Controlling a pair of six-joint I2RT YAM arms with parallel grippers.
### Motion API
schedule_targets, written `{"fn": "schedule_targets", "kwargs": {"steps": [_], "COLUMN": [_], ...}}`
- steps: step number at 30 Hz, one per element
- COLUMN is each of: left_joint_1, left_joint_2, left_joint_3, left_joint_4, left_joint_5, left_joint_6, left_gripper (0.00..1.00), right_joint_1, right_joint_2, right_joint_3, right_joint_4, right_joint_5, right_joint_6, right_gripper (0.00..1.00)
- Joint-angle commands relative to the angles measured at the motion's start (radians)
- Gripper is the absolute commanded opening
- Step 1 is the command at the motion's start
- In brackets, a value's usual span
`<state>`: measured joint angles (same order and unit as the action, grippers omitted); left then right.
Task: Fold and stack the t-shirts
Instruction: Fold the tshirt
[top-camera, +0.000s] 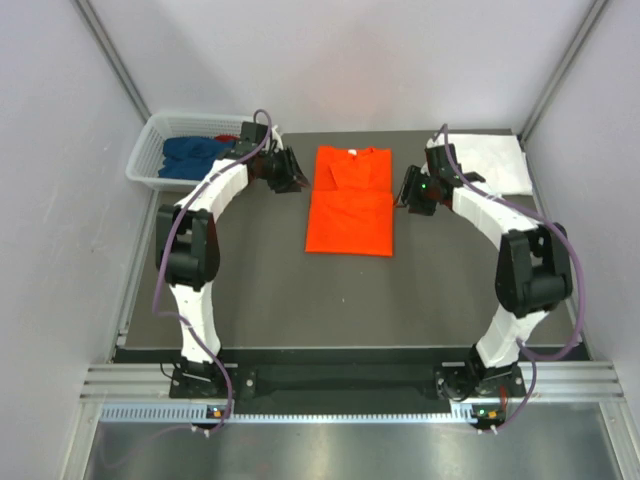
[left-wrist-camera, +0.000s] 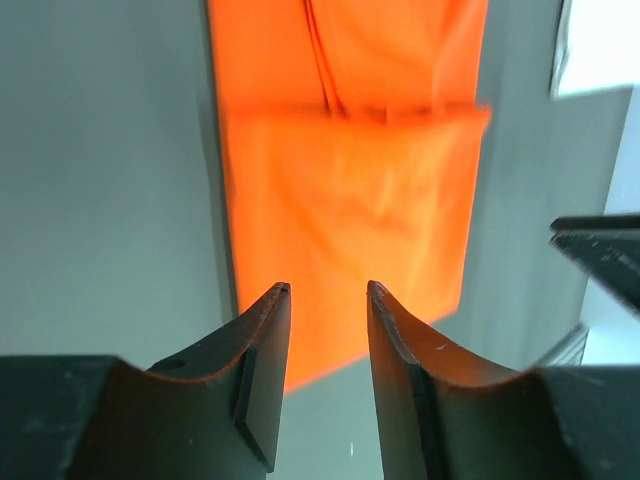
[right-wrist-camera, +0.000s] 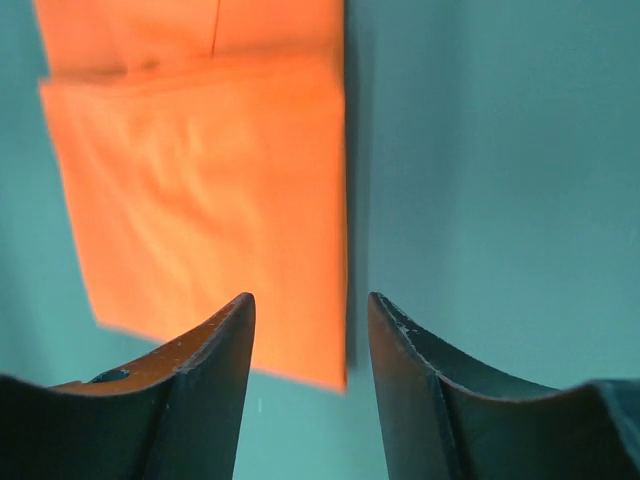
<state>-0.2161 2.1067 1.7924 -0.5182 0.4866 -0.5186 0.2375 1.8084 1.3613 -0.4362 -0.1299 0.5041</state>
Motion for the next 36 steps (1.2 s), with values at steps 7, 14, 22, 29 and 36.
{"fn": "schedule_targets", "kwargs": {"steps": [7, 14, 22, 29, 36], "left_joint_1": [-0.039, -0.039, -0.039, -0.039, -0.029], "left_joint_2": [-0.251, -0.229, -0.209, -0.195, -0.194], "left_joint_3": [-0.531, -0.662, -0.712, -0.717, -0.714], "left_joint_4": [0.181, 0.286, 0.305, 0.288, 0.290], "left_joint_5": [0.030, 0.089, 0.070, 0.021, 0.029], "left_joint_6": [-0.014, -0.076, -0.097, -0.086, -0.095], "left_gripper": [0.44, 0.46, 0.47, 0.45, 0.45], "right_joint_1": [0.002, 0.013, 0.037, 0.039, 0.040], "right_joint_2": [-0.167, -0.127, -0.123, -0.103, -0.098], "right_joint_3": [-0.318, -0.404, -0.473, -0.507, -0.507], "right_joint_4": [0.125, 0.228, 0.254, 0.294, 0.306], "right_joint_5": [-0.178, -0.258, -0.205, -0.203, -0.209], "right_joint_6": [0.040, 0.091, 0.129, 0.137, 0.140], "right_gripper": [0.52, 0.53, 0.49, 0.42, 0.32]}}
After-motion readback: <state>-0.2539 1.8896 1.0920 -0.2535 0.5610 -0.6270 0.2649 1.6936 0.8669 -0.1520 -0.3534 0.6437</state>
